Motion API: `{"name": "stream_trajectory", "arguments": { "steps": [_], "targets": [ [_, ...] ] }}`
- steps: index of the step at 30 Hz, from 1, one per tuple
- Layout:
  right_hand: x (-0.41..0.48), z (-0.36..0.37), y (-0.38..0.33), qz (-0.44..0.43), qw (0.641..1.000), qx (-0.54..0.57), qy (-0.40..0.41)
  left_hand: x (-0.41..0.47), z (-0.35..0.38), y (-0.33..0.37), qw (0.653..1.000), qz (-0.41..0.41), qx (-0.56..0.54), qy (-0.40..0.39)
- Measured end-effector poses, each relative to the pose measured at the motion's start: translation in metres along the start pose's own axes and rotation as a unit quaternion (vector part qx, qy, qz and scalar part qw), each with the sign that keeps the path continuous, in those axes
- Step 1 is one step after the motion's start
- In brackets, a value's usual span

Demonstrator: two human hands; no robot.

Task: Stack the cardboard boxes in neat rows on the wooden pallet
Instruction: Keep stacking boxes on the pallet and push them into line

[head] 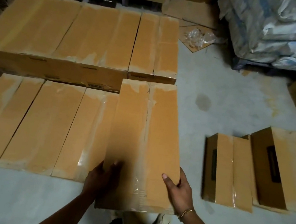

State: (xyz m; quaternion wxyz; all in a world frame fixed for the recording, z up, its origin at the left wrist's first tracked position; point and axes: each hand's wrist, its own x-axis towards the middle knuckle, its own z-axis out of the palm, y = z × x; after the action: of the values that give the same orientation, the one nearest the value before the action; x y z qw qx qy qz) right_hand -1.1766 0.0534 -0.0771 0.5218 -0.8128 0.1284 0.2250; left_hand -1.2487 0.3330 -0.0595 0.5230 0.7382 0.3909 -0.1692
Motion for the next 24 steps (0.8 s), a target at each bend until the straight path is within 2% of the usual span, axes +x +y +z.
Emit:
{"name": "stream_trajectory", "arguments": {
  "steps": [12,24],
  "targets": [
    [0.031,0.028,-0.007,0.002,0.999,0.008,0.041,0.055,-0.015,0.009,1.000,0.029,-0.008,-0.006],
    [0.065,0.041,-0.006,0.015,0.999,0.003,0.041,0.098,-0.008,0.012,1.000,0.014,0.003,-0.009]
  ]
}}
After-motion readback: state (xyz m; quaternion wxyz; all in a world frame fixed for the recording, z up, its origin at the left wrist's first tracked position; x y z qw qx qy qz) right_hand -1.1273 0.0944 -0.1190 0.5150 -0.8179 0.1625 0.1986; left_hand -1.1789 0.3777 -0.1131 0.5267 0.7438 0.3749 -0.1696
